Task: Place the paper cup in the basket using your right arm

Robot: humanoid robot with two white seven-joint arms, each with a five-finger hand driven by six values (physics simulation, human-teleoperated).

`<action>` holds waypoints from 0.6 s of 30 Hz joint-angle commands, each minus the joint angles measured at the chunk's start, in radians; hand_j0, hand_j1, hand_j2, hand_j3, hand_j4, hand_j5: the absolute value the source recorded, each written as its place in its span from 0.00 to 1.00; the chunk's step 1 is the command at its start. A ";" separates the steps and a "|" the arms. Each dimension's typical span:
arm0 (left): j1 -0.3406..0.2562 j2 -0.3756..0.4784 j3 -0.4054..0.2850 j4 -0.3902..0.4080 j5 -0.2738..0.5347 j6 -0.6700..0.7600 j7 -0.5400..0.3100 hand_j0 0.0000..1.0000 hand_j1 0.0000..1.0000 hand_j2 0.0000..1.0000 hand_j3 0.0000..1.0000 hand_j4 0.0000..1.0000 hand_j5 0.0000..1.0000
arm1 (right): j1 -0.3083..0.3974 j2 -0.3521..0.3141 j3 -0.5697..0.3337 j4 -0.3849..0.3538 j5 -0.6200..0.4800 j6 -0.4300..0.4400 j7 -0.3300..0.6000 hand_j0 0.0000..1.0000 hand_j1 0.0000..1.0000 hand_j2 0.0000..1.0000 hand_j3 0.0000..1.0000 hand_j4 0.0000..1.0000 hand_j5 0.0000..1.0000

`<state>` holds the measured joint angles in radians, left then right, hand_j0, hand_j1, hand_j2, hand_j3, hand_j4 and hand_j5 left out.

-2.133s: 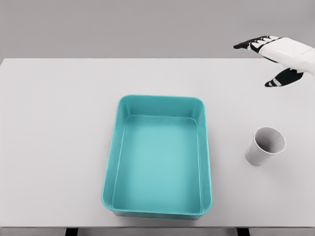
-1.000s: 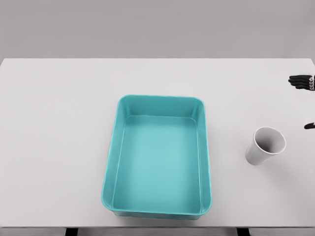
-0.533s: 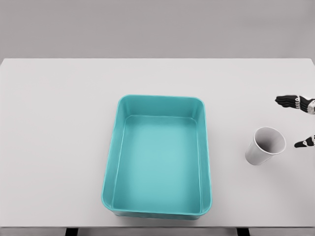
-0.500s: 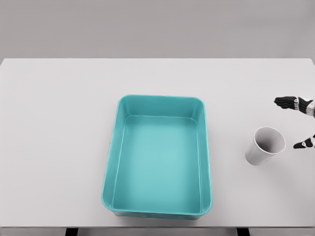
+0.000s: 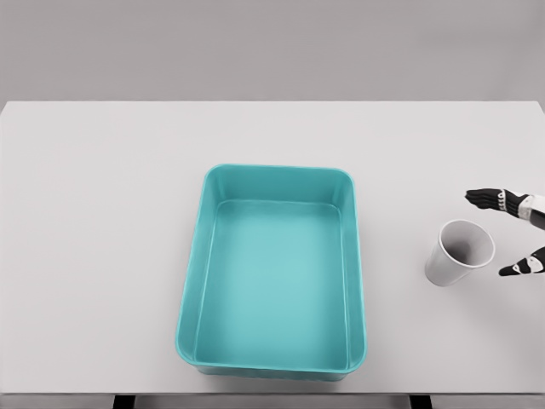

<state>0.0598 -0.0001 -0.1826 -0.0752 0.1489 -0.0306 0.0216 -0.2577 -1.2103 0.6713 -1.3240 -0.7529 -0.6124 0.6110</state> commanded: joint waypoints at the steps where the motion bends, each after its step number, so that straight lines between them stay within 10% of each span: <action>1: 0.000 0.000 0.000 0.000 0.000 0.000 0.000 1.00 1.00 1.00 1.00 1.00 1.00 | 0.000 -0.006 -0.001 0.023 -0.006 0.002 0.000 1.00 1.00 1.00 1.00 1.00 1.00; 18: 0.000 0.000 0.000 0.000 0.000 0.000 0.000 1.00 1.00 1.00 1.00 1.00 1.00 | -0.009 0.041 0.020 0.032 -0.005 0.002 0.000 1.00 1.00 1.00 1.00 1.00 1.00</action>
<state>0.0598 -0.0001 -0.1826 -0.0753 0.1489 -0.0307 0.0216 -0.2684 -1.1705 0.6918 -1.2920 -0.7501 -0.6125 0.6110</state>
